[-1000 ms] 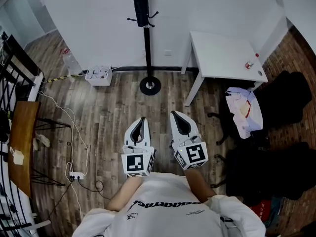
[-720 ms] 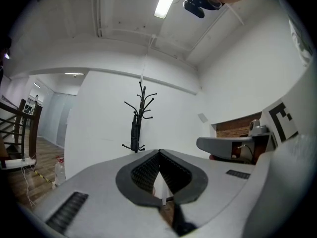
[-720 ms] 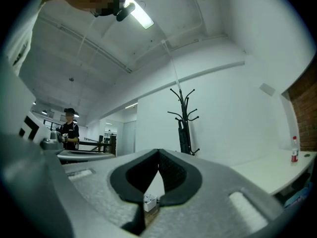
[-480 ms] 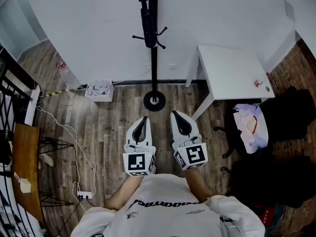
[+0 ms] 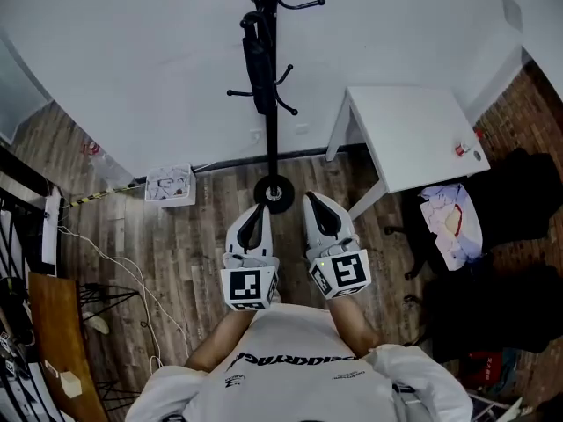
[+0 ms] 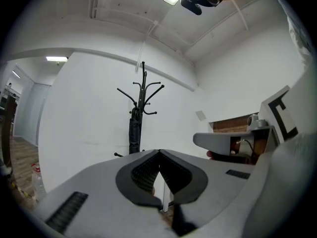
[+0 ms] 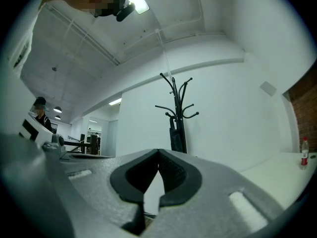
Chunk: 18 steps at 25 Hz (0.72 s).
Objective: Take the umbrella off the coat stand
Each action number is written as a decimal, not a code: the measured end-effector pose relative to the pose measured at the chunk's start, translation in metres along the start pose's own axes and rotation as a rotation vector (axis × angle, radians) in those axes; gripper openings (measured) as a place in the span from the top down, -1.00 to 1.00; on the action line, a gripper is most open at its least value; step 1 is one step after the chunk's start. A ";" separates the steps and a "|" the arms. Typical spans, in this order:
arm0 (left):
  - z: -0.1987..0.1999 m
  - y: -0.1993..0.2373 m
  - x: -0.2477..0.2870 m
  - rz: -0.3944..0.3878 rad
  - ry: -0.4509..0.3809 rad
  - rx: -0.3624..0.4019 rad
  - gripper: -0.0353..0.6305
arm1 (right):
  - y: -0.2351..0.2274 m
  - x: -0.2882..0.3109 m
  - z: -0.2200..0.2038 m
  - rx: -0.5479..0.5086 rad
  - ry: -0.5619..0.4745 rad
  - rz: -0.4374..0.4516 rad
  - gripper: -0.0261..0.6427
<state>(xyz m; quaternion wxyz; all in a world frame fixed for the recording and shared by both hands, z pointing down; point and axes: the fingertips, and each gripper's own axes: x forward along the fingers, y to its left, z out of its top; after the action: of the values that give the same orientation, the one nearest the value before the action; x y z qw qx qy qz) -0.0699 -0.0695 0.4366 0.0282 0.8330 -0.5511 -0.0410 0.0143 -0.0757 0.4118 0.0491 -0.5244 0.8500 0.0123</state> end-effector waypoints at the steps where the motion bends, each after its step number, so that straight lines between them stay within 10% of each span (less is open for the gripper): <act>1: 0.000 0.005 0.007 -0.008 0.001 -0.001 0.90 | -0.001 0.009 -0.001 -0.001 0.000 -0.006 0.93; 18: -0.001 0.050 0.099 -0.032 0.003 -0.027 0.90 | -0.039 0.092 -0.016 -0.008 0.030 -0.037 0.93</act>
<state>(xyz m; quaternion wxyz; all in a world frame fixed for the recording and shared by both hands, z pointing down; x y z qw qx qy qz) -0.0774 -0.1800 0.4388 0.0395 0.8413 -0.5371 -0.0475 0.0070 -0.1762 0.4202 0.0344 -0.5402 0.8408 0.0068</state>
